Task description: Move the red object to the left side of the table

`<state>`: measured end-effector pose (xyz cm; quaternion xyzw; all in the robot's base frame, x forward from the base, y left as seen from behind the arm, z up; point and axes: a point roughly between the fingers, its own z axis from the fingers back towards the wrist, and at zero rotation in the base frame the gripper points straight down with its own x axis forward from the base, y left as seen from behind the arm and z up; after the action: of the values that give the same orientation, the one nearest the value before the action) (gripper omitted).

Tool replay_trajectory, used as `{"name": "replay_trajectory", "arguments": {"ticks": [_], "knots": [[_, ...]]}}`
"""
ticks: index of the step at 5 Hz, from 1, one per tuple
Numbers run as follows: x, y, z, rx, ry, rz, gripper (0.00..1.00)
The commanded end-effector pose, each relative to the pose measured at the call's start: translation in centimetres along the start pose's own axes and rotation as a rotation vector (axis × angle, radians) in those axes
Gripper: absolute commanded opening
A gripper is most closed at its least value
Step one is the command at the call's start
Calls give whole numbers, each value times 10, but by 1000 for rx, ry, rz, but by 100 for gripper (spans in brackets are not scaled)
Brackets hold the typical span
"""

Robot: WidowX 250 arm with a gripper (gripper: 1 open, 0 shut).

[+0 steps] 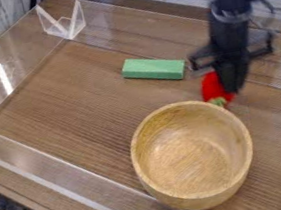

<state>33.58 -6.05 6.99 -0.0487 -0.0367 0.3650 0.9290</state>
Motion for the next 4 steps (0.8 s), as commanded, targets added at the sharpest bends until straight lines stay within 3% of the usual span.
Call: {"name": "replay_trajectory", "arguments": {"ticks": [1, 3, 4], "knots": [[14, 1, 36, -74, -34, 9, 0], [18, -2, 69, -131, -40, -4, 0], [11, -16, 76, -156, -59, 33, 0]]}}
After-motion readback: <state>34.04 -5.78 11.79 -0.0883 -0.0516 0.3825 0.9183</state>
